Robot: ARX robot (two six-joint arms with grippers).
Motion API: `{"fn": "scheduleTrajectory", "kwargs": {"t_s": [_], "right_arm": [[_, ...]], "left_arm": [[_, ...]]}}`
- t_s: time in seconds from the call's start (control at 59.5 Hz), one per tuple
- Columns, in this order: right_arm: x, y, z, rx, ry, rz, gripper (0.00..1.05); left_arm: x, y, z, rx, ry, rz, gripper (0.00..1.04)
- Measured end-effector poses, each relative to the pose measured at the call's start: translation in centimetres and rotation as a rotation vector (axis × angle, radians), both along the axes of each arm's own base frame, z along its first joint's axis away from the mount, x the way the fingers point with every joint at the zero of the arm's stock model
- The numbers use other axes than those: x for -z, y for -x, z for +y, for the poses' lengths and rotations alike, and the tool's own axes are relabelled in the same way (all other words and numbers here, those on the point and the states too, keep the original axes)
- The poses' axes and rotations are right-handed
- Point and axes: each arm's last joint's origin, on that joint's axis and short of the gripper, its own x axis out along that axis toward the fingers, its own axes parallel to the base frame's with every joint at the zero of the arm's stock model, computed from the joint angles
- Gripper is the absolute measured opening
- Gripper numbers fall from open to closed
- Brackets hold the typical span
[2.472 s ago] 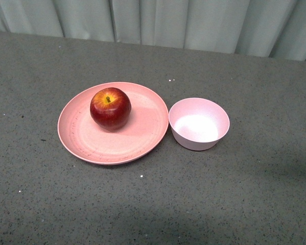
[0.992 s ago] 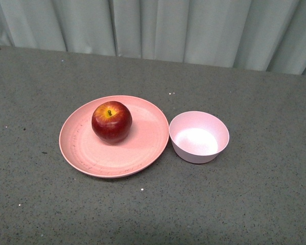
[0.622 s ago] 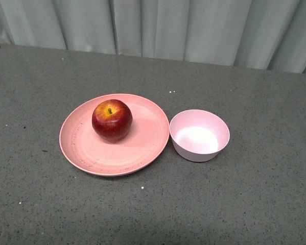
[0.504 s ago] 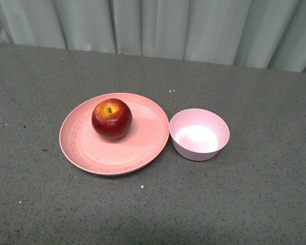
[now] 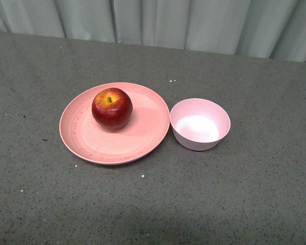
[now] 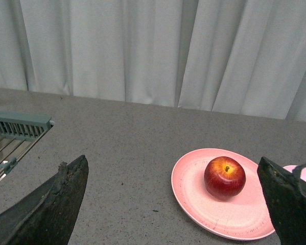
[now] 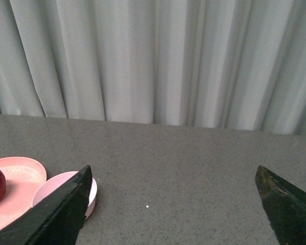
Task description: Move apple from plate to bowl
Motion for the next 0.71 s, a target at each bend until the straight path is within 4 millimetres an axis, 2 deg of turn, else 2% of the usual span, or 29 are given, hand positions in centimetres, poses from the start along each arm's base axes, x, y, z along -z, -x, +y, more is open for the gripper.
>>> {"fn": "scheduleTrajectory", "kwargs": {"t_s": [0.168, 0.303, 0.404, 0.572, 0.639, 0.706], "right_arm": [[0.0, 0.0, 0.0, 0.0, 0.0, 0.0, 0.95], [0.0, 0.0, 0.0, 0.001, 0.0, 0.0, 0.95], [0.0, 0.0, 0.0, 0.0, 0.0, 0.0, 0.95], [0.0, 0.0, 0.0, -0.001, 0.0, 0.001, 0.95], [0.0, 0.0, 0.0, 0.0, 0.0, 0.001, 0.95], [0.0, 0.0, 0.0, 0.0, 0.0, 0.0, 0.95]], "left_arm": [[0.0, 0.0, 0.0, 0.0, 0.0, 0.0, 0.98], [0.9, -0.5, 0.1, -0.226, 0.09, 0.166, 0.98], [1.0, -1.1, 0.1, -0.234, 0.135, 0.189, 0.98], [0.3, -3.6, -0.2, -0.173, 0.171, 0.161, 0.98], [0.0, -5.0, -0.4, -0.154, 0.176, 0.159, 0.98], [-0.2, -7.3, -1.0, -0.107, 0.174, 0.162, 0.98]]}}
